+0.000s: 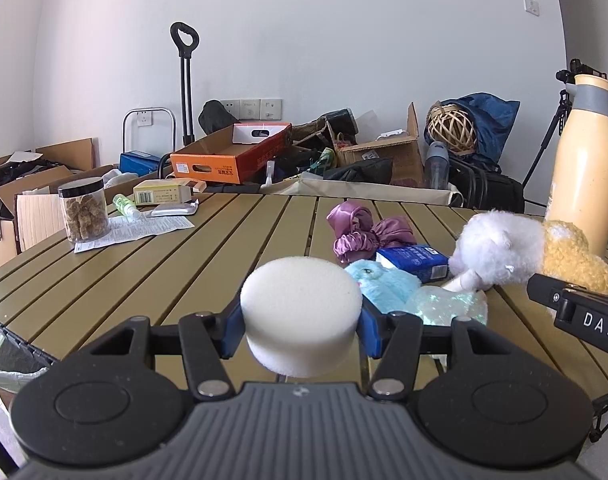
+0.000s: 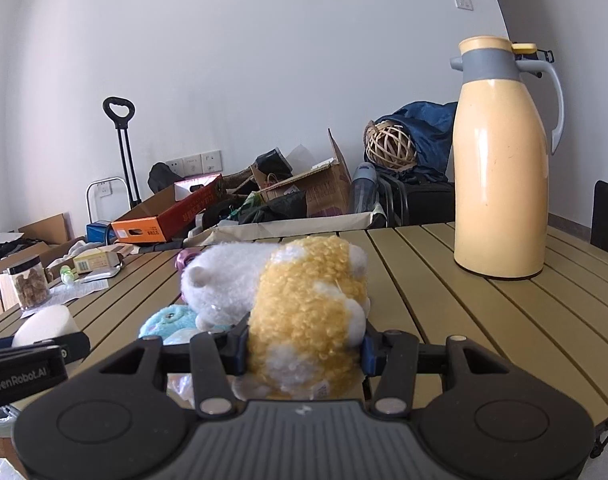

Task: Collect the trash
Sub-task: 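Lift the foam cylinder and plush toy and carry both tools toward the bin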

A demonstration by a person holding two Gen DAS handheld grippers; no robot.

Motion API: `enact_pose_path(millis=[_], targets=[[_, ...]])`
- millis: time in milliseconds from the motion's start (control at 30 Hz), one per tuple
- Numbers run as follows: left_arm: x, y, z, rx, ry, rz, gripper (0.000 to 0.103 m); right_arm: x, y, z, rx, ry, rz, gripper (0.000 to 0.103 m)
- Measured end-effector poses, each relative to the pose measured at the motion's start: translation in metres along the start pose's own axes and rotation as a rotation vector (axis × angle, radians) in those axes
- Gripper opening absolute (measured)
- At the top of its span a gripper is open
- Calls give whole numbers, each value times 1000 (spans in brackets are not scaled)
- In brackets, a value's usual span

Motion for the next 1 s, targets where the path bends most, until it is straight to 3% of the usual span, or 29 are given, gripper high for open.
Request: enact_pose_path(millis=[1000], targets=[[2, -119, -43, -43, 69, -46, 57, -1, -138, -48, -57, -94, 57, 48]])
Point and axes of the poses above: each gripper's, at about its wrist camera, not at the fingertips, and y roughly the way its jaws point, x to its right, z to its top, the point moved 4 cm from there along y, roughly the way its jaws point, and after that the axes turned 11 degrees about -y, right-handed, at the moved point
